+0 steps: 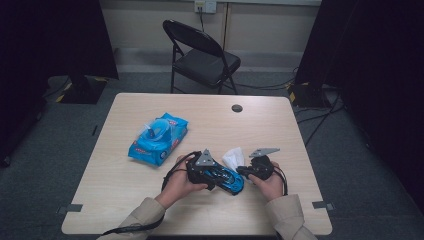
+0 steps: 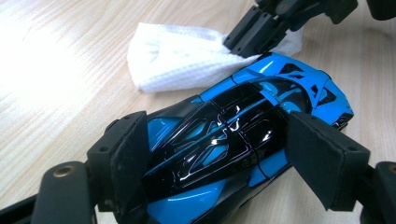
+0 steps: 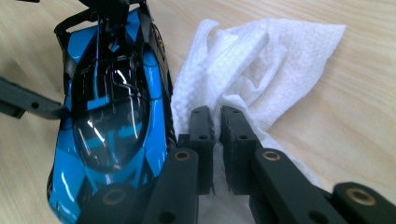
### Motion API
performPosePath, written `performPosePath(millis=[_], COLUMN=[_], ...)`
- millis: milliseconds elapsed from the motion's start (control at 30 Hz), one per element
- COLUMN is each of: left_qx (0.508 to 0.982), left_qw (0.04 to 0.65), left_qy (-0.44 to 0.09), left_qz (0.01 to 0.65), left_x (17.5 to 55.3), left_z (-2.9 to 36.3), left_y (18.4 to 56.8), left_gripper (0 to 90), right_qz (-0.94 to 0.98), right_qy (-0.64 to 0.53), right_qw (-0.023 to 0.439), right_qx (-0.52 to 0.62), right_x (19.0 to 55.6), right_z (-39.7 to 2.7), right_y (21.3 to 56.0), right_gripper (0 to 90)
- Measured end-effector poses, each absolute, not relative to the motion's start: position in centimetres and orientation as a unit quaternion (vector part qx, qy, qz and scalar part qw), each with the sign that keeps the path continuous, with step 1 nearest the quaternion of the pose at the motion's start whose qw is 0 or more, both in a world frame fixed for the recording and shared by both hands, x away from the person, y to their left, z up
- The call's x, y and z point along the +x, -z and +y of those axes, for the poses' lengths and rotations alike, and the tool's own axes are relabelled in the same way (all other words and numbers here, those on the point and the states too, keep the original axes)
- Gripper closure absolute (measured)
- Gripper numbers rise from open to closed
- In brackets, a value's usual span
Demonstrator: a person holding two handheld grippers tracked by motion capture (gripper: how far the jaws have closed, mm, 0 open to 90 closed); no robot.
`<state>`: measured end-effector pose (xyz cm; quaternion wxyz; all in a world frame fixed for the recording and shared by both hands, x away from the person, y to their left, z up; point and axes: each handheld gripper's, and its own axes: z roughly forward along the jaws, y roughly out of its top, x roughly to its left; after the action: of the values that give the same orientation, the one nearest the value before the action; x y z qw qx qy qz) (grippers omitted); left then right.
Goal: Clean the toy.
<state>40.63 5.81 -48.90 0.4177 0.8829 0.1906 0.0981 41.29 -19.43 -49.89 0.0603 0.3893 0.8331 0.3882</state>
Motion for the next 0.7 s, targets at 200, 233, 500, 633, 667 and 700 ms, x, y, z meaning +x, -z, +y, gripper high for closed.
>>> performPosePath(millis=[200, 233, 500, 633, 667, 700], left_qx=[0.883, 0.883, 0.883, 0.883, 0.883, 0.883], left_qw=[0.418, 0.418, 0.418, 0.418, 0.418, 0.418], left_qy=[-0.098, -0.098, -0.099, -0.099, -0.099, -0.099], left_qz=[0.191, 0.191, 0.191, 0.191, 0.191, 0.191], left_x=[40.6, 40.6, 40.6, 40.6, 40.6, 40.6], left_z=[5.8, 5.8, 5.8, 5.8, 5.8, 5.8], left_y=[48.9, 48.9, 48.9, 48.9, 48.9, 48.9], left_gripper=[21.8, 21.8, 21.8, 21.8, 21.8, 21.8], right_qz=[0.829, 0.829, 0.823, 0.822, 0.823, 0.824], right_qy=[-0.393, -0.394, -0.401, -0.401, -0.400, -0.399], right_qw=[0.061, 0.062, 0.062, 0.059, 0.059, 0.058], right_qx=[0.393, 0.392, 0.397, 0.400, 0.398, 0.398], right_x=[40.5, 40.5, 39.6, 39.1, 39.0, 38.9], right_z=[-20.3, -20.4, -21.3, -21.7, -21.7, -21.8], right_y=[50.0, 50.0, 50.1, 50.1, 50.1, 50.1], right_gripper=[84.0, 84.0, 84.0, 83.9, 83.8, 83.8])
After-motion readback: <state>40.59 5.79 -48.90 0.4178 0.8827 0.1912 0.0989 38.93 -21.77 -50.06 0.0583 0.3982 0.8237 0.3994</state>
